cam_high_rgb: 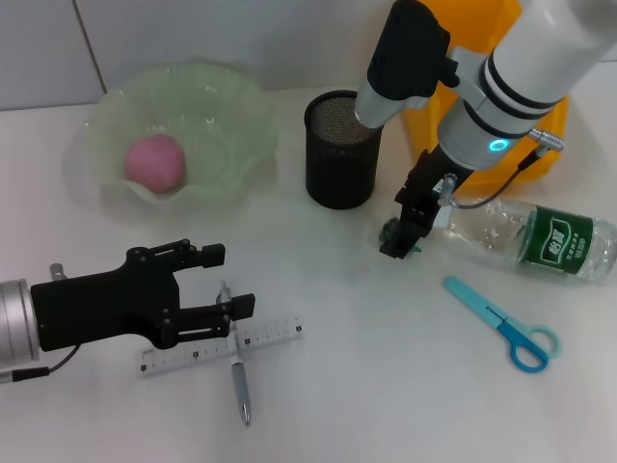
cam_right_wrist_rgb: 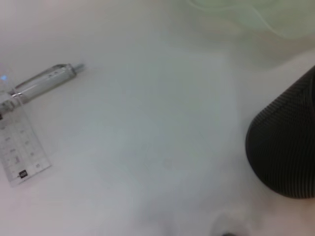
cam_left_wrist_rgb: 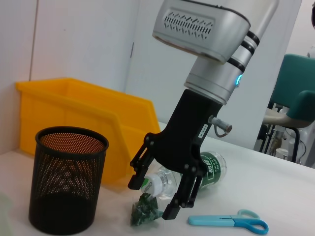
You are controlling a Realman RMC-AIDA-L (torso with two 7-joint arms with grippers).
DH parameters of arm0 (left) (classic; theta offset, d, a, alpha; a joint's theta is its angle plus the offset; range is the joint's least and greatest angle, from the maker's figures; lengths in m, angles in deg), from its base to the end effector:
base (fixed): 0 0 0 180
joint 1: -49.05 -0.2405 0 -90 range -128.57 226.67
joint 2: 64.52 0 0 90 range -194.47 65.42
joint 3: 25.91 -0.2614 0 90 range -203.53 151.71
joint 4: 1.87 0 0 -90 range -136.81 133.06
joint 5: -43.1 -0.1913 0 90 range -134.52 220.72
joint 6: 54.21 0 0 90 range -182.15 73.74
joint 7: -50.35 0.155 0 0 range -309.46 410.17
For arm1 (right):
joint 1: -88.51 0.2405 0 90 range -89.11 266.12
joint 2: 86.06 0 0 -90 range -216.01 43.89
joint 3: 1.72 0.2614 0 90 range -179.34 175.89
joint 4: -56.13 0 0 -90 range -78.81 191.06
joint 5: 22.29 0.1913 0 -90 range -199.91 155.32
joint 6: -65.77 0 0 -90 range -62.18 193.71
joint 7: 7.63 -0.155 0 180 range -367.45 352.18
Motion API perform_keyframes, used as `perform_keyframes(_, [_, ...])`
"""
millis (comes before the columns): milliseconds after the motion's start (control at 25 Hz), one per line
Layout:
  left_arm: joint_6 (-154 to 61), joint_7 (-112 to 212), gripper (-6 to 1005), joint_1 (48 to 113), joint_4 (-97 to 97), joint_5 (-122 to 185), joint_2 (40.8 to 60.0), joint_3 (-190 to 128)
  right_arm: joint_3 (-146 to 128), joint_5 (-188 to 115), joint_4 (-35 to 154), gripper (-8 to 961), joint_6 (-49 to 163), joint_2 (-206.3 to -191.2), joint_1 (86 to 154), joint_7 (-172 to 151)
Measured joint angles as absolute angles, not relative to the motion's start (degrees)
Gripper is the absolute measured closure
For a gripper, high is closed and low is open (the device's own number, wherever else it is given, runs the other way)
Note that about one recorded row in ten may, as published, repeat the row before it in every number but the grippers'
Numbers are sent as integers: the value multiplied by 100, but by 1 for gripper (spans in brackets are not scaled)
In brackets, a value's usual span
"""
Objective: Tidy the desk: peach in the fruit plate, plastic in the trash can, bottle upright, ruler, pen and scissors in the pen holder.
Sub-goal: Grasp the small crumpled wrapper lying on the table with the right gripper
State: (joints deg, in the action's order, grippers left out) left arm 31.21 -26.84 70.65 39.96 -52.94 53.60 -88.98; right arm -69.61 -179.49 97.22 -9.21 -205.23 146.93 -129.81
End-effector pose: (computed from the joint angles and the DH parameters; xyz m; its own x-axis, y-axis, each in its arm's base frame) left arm -0.2460 0.2909 -0.0307 0.8058 0.2897 0.5165 0.3928 -0.9142 -0.1001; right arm 0.1751 0.4117 -0.0473 0.8366 -0.3664 0.4072 -0.2336 -0.9110 -0.3398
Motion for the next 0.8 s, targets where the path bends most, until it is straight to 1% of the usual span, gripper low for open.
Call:
perform_keyframes(760, [3131, -2715, 193, 7040, 3996, -5296, 5360, -8910, -7064, -17949, 9256, 140, -392, -20532, 14657, -12938])
perform_keyframes(800, [3131, -2715, 193, 7041, 3996, -5296, 5360, -8910, -7080, -17949, 9238, 217, -377, -20532, 14657, -12937])
